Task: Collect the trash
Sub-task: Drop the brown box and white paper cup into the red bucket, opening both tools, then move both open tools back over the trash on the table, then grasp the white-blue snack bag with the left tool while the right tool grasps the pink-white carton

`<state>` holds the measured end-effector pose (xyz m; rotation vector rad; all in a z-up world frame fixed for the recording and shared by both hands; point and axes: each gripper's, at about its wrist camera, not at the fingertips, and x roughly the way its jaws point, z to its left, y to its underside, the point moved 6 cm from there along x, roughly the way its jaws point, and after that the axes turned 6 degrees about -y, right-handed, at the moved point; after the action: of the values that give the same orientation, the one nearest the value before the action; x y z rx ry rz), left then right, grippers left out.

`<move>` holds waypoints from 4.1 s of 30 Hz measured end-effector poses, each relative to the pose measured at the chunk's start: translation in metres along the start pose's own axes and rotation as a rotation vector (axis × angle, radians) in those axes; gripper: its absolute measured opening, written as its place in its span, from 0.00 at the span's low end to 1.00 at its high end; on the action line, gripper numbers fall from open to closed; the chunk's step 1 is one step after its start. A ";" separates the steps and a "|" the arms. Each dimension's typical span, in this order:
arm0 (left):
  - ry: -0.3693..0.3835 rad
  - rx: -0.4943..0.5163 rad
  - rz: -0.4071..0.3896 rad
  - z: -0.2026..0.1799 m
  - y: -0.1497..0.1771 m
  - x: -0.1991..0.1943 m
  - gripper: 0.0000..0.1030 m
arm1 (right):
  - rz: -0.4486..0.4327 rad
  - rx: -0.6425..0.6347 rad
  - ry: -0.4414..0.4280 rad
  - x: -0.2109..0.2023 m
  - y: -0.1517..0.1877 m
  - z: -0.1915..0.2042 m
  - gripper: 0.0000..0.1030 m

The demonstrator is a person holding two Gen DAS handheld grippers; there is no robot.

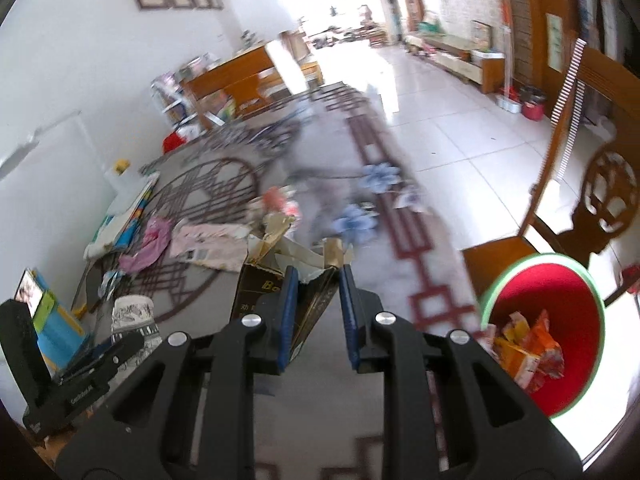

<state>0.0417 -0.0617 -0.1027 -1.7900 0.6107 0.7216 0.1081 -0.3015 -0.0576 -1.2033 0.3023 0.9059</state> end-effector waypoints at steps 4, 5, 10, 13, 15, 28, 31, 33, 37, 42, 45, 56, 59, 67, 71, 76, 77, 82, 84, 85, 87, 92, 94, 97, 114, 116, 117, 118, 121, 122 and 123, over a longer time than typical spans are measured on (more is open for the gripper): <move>0.050 0.037 0.019 -0.042 0.002 0.007 0.42 | -0.038 0.053 0.045 -0.020 -0.005 -0.034 0.21; 0.068 0.050 0.025 -0.055 0.003 0.010 0.42 | -0.051 0.061 0.072 -0.026 -0.006 -0.044 0.21; 0.180 0.109 0.059 -0.124 0.003 0.024 0.43 | -0.111 0.186 0.189 -0.051 -0.007 -0.105 0.21; 0.269 0.122 0.104 -0.168 0.006 0.037 0.43 | -0.143 0.274 0.250 -0.063 -0.004 -0.137 0.21; 0.310 0.138 0.128 -0.193 0.011 0.044 0.42 | -0.168 0.316 0.299 -0.072 -0.001 -0.155 0.21; 0.416 0.360 0.230 -0.312 0.041 0.091 0.44 | -0.216 0.439 0.528 -0.104 0.005 -0.215 0.22; 0.435 0.368 0.252 -0.317 0.044 0.093 0.62 | -0.238 0.450 0.584 -0.111 0.006 -0.218 0.36; 0.436 0.383 0.234 -0.319 0.045 0.092 0.64 | -0.270 0.451 0.606 -0.117 0.005 -0.218 0.46; 0.428 0.429 0.205 -0.317 0.045 0.082 0.64 | -0.272 0.438 0.595 -0.116 0.003 -0.213 0.48; 0.430 0.408 0.183 -0.301 0.035 0.070 0.64 | -0.272 0.410 0.578 -0.109 -0.004 -0.201 0.56; 0.417 0.386 0.169 -0.283 0.029 0.063 0.64 | -0.260 0.381 0.554 -0.099 -0.010 -0.186 0.58; 0.100 0.229 0.079 -0.077 -0.012 0.046 0.65 | -0.108 0.070 0.378 -0.018 -0.027 -0.063 0.69; -0.065 0.155 0.033 0.008 -0.039 0.039 0.65 | -0.074 0.009 0.310 0.002 -0.025 -0.024 0.71; -0.466 -0.044 0.005 0.207 -0.086 0.024 0.65 | 0.054 -0.149 0.192 0.053 -0.008 0.061 0.74; -0.527 -0.059 0.057 0.254 -0.094 0.035 0.65 | 0.073 -0.183 0.188 0.064 -0.005 0.078 0.76; -0.521 -0.065 0.105 0.267 -0.093 0.056 0.65 | 0.101 -0.173 0.164 0.071 -0.002 0.082 0.76; -0.519 -0.063 0.111 0.267 -0.093 0.061 0.65 | 0.101 -0.175 0.164 0.072 -0.002 0.082 0.76; -0.518 -0.052 0.147 0.262 -0.090 0.079 0.62 | 0.110 -0.148 0.157 0.073 -0.002 0.077 0.76; -0.521 -0.053 0.150 0.261 -0.088 0.080 0.45 | 0.109 -0.146 0.152 0.074 -0.003 0.078 0.76; -0.524 -0.054 0.158 0.262 -0.086 0.081 0.31 | 0.108 -0.150 0.150 0.075 -0.003 0.079 0.76; -0.519 -0.061 0.156 0.262 -0.083 0.080 0.18 | 0.111 -0.157 0.148 0.076 -0.003 0.082 0.76; -0.447 -0.133 0.131 0.260 -0.068 0.062 0.09 | 0.110 -0.162 0.137 0.084 -0.008 0.089 0.76; -0.394 -0.186 0.107 0.253 -0.060 0.048 0.09 | 0.110 -0.141 0.128 0.088 -0.010 0.087 0.76; -0.326 -0.223 0.062 0.235 -0.042 0.029 0.09 | 0.112 -0.088 0.129 0.101 -0.018 0.080 0.76; -0.184 -0.063 0.080 0.142 0.028 0.033 0.09 | 0.242 -0.398 0.067 0.199 -0.015 0.149 0.81; -0.184 -0.067 0.080 0.143 0.026 0.033 0.09 | 0.287 -0.461 0.069 0.215 -0.006 0.154 0.83; -0.186 -0.064 0.080 0.144 0.026 0.034 0.09 | 0.305 -0.477 0.069 0.220 -0.002 0.155 0.86; -0.186 -0.059 0.081 0.143 0.025 0.036 0.09 | 0.310 -0.506 0.083 0.225 0.001 0.157 0.89; -0.181 -0.053 0.081 0.141 0.024 0.038 0.10 | 0.337 -0.564 0.104 0.231 0.006 0.163 0.88; -0.180 -0.051 0.082 0.140 0.024 0.039 0.10 | 0.350 -0.565 0.110 0.231 0.008 0.163 0.80; -0.178 -0.051 0.084 0.139 0.024 0.040 0.11 | 0.362 -0.562 0.113 0.231 0.008 0.162 0.74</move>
<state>0.0271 0.0608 -0.1826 -1.7322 0.5550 0.9501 0.2065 -0.0541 -0.1513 -1.7568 0.3773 1.2904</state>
